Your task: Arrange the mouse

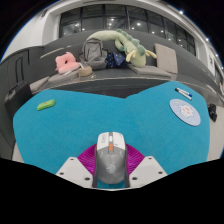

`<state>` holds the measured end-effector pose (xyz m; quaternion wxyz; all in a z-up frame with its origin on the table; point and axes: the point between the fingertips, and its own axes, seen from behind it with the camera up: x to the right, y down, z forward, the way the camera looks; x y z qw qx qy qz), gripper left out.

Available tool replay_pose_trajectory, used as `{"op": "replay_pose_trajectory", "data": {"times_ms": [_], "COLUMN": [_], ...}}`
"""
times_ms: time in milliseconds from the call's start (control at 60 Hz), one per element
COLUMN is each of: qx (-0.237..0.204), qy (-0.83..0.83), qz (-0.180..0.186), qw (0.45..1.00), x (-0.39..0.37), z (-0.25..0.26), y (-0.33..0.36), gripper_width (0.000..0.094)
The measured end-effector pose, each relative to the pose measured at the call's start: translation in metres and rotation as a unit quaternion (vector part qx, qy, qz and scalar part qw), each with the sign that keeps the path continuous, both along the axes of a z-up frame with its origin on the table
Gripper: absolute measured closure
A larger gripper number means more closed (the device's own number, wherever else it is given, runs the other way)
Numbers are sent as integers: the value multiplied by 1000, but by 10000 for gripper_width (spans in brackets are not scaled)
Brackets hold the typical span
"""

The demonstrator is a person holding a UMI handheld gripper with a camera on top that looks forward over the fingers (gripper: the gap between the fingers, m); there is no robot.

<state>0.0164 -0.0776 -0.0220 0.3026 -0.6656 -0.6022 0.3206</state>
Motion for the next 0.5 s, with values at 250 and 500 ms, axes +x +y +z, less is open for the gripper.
{"op": "replay_pose_trajectory", "data": {"times_ms": [250,500], "qx": [15,50], "qy": [78,159], "qz": [33,-43], "qw": [996,985], "x": [-6,-71], "z": [99,200], "y": [32,202], "gripper_width": [591,587]}}
